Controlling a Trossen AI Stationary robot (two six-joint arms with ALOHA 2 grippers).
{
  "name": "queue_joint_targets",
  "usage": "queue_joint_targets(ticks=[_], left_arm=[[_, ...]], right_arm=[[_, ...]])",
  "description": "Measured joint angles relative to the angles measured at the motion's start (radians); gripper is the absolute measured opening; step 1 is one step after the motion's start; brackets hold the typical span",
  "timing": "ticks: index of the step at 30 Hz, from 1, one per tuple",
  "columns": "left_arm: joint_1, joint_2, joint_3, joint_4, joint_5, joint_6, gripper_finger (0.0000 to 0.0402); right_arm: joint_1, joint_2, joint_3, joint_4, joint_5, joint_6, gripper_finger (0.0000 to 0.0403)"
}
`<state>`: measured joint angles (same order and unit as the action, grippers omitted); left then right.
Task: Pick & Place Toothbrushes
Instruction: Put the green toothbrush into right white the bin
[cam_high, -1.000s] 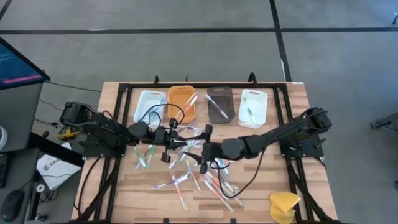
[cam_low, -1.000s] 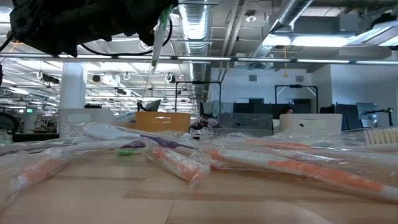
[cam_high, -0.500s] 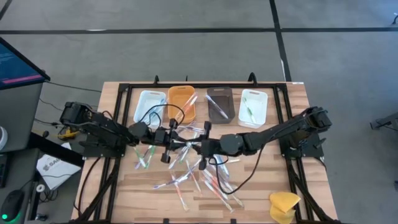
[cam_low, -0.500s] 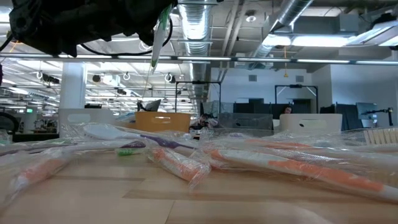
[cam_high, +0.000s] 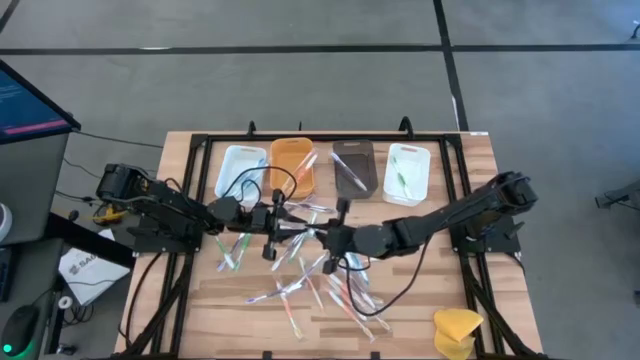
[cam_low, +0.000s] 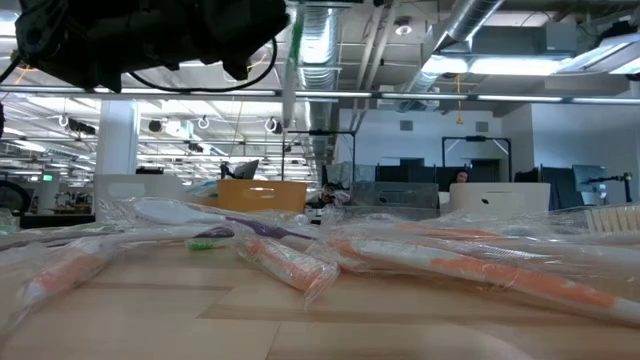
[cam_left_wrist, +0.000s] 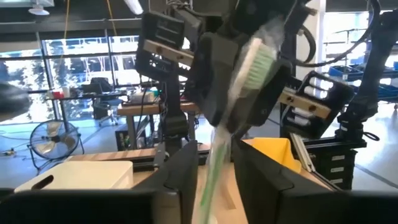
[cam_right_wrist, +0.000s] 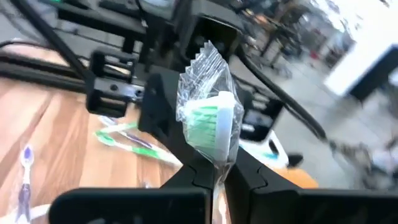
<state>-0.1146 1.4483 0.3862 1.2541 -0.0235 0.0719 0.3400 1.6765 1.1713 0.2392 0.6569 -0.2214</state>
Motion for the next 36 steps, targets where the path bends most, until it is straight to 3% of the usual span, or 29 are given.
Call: queue_joint_targets(ticks=[7, 12, 22, 27, 36], left_arm=[[0.0, -0.003, 0.0, -0.075, 0.0, -0.002, 0.0145], [-0.003, -0.003, 0.0, -0.125, 0.0, -0.038, 0.0178], [-0.003, -0.008, 0.0, -0.164, 0.011, -0.064, 0.0202], [-0.002, -0.122, 0.0, -0.382, 0.057, -0.093, 0.0198], [-0.002, -0.402, 0.0, -0.688, -0.026, -0.096, 0.0199]], right_arm=[[0.028, -0.107, 0.013, -0.391, 0.127, 0.36, 0.0008], [0.048, -0.208, 0.013, -0.651, 0.129, 0.671, 0.0008], [0.054, -0.47, 0.014, -1.074, 0.122, 1.034, 0.0008], [-0.078, -0.561, 0.073, -1.248, 0.04, 1.087, 0.0008], [-0.459, -0.556, 0.247, -1.544, -0.144, 0.997, 0.0008]])
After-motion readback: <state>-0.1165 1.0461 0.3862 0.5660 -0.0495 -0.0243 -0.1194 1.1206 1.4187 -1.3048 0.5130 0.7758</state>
